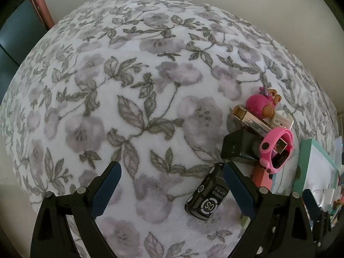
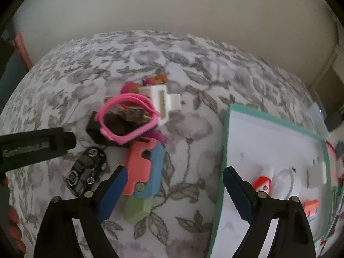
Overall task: Organize rigid objects
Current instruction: 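Move both grippers back over the pile of items, then grasp the pink-and-blue block with the right gripper while the left gripper grasps the black toy car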
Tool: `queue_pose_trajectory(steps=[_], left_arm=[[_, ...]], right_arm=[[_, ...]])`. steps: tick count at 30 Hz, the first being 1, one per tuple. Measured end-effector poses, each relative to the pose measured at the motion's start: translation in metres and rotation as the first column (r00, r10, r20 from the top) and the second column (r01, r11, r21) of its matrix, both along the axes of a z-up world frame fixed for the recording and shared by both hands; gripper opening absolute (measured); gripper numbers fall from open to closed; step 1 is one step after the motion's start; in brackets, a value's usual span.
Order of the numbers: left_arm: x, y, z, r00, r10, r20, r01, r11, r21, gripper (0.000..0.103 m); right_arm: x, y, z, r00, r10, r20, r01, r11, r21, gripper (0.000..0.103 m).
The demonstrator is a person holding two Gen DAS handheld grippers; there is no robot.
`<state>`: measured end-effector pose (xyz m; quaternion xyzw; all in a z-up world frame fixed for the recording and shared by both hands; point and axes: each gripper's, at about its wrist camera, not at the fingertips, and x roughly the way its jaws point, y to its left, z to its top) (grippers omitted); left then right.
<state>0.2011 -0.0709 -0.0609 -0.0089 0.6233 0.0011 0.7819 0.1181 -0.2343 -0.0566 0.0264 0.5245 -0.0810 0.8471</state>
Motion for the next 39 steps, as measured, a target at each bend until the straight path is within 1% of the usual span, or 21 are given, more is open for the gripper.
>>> queue_pose_trajectory(steps=[2,4,7,9,15,26,28,32,34,38,39], left_arm=[[0.000,0.000,-0.001,1.000,-0.004,-0.003,0.004,1.000,0.000,0.096],[0.000,-0.001,-0.001,1.000,-0.008,-0.005,0.008,1.000,0.000,0.096],[-0.001,-0.003,-0.002,1.000,-0.013,-0.011,0.013,1.000,0.000,0.096],[-0.001,-0.004,-0.003,1.000,-0.018,-0.019,0.017,1.000,-0.001,0.096],[-0.002,-0.004,-0.007,0.999,-0.019,-0.030,0.019,1.000,-0.001,0.096],[0.000,-0.003,-0.011,0.999,-0.021,-0.036,0.021,1.000,0.005,0.096],[0.001,-0.003,-0.012,0.999,-0.017,-0.037,0.018,1.000,0.004,0.096],[0.001,-0.005,-0.012,0.999,-0.024,-0.036,0.024,1.000,0.005,0.096],[0.000,-0.008,-0.012,0.999,-0.033,-0.037,0.033,0.999,0.008,0.096],[-0.001,-0.016,-0.013,0.998,-0.054,-0.045,0.054,0.998,0.010,0.096],[-0.001,-0.018,-0.014,0.997,-0.058,-0.050,0.059,0.998,0.011,0.096]], right_arm=[[0.001,0.003,-0.002,1.000,0.015,-0.004,-0.015,1.000,0.027,0.091],[0.002,0.006,-0.007,0.999,0.027,-0.020,-0.026,0.999,0.035,0.088],[0.003,0.008,-0.017,0.998,0.041,-0.046,-0.039,0.998,0.048,0.088],[0.005,0.006,-0.023,0.998,0.035,-0.057,-0.031,0.997,0.068,0.085],[0.012,-0.002,-0.037,0.997,0.000,-0.077,0.010,0.991,0.130,0.084],[0.025,-0.001,-0.041,0.998,-0.009,-0.063,0.014,0.997,0.079,0.083],[0.026,0.000,-0.040,0.998,-0.007,-0.062,0.011,0.997,0.077,0.080],[0.025,0.005,-0.038,0.998,0.020,-0.053,-0.016,0.997,0.077,0.067],[0.024,0.005,-0.037,0.998,0.024,-0.051,-0.020,0.997,0.077,0.063],[0.021,-0.004,-0.035,0.999,0.000,-0.051,0.004,0.996,0.086,0.046],[0.020,-0.006,-0.034,0.999,-0.007,-0.051,0.011,0.996,0.088,0.045]])
